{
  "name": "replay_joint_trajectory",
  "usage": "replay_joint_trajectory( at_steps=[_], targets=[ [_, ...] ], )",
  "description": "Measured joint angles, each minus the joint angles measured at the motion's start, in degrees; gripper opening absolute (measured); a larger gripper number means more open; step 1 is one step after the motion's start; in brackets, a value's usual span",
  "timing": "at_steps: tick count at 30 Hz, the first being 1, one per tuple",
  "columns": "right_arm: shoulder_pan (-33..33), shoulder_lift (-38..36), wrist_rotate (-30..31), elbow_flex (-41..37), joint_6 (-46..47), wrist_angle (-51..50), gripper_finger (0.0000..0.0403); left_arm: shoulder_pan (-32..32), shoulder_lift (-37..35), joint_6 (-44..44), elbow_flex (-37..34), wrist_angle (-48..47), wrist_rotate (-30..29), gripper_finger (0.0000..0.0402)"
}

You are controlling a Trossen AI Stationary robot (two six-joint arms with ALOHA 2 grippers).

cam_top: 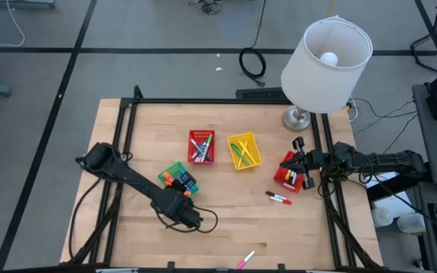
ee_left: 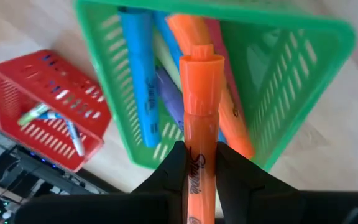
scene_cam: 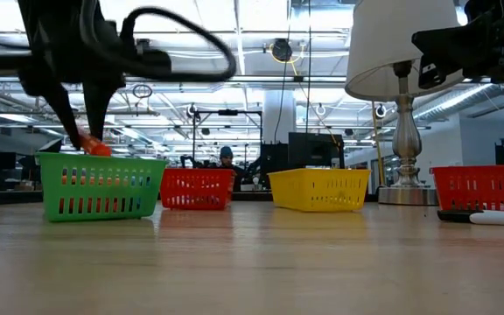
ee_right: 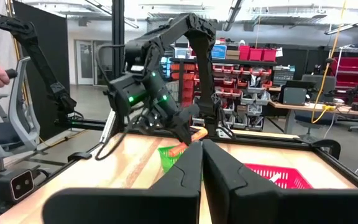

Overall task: Pick & Place Markers
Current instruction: Put the orange highlighter into the green bin

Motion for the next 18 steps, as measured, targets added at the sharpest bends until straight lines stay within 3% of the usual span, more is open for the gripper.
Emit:
replay_joint_trajectory(
  at_steps=[5,11,14,18],
  targets=[
    [0.00,0.00,0.00,0.00,1.20,0.00,0.0000,1.07,0.00,0.53,-2.09,1.68,0.30,0.0055],
    [-0.01,0.00,0.00,0.00,0.98,0.00,0.0000,1.49,0.00,0.72,-1.99,1.92,1.27,0.0157],
    [-0.01,0.00,0.00,0.00,0.94,0.00,0.0000,1.44,0.00,0.23,-1.85,1.59,-1.37,0.0183],
    [-0.01,0.00,0.00,0.00,0.83,0.00,0.0000,1.46,0.07,-4.78,2.97,-5.33,-6.62,0.0178]
  ],
)
